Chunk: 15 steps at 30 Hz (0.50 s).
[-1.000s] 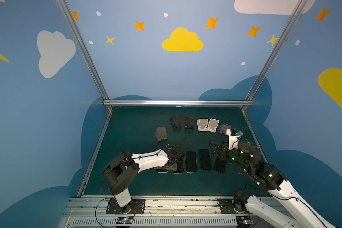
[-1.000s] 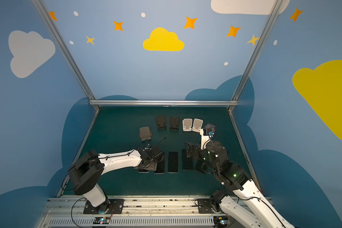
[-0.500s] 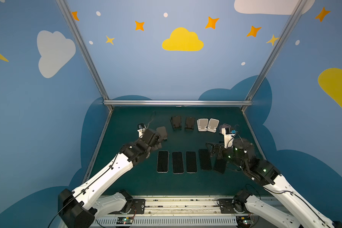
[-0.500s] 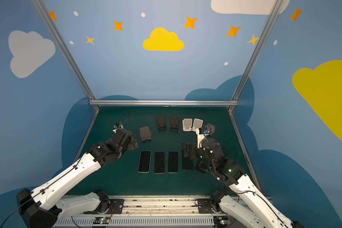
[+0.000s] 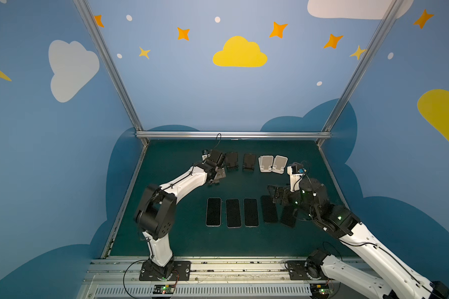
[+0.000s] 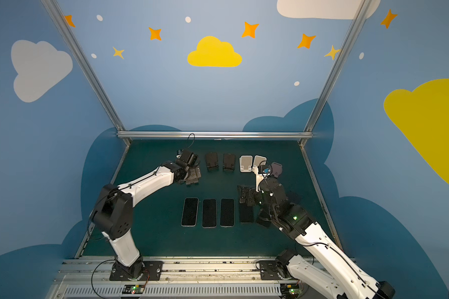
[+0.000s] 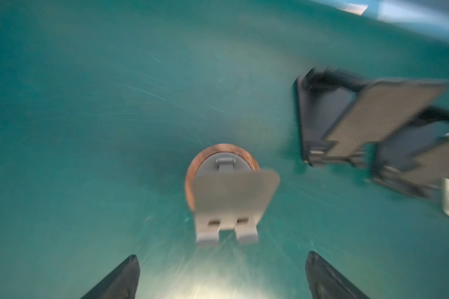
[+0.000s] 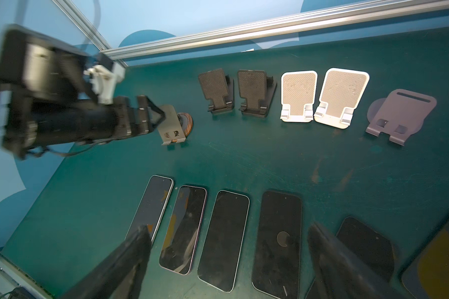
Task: Remove the phone from the phone stand
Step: Move the phone stand to the top-center of the table.
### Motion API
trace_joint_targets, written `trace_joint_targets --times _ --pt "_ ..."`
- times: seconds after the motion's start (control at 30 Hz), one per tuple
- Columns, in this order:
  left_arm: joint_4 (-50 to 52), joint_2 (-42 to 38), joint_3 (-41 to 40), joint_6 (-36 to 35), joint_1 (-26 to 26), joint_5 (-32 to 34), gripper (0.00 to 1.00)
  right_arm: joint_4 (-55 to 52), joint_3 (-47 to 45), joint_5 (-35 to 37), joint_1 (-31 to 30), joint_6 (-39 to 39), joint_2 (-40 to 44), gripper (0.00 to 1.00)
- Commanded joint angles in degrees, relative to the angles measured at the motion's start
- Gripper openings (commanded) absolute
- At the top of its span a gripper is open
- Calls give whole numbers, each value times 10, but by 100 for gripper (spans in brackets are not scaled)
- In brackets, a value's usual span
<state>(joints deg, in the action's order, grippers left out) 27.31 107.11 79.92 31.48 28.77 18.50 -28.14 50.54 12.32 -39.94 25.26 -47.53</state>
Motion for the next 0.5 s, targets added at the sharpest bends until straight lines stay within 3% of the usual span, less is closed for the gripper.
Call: trace_joint_targets --times 0.0,0.2,0.47 --pt "8 51 36 -16 -1 24 100 4 -7 14 2 -7 9 94" --pt "-39 96 45 -31 -4 20 97 2 -6 16 5 -11 8 94" --pt "-57 100 39 -54 -12 21 64 1 -5 4 6 -6 9 94"
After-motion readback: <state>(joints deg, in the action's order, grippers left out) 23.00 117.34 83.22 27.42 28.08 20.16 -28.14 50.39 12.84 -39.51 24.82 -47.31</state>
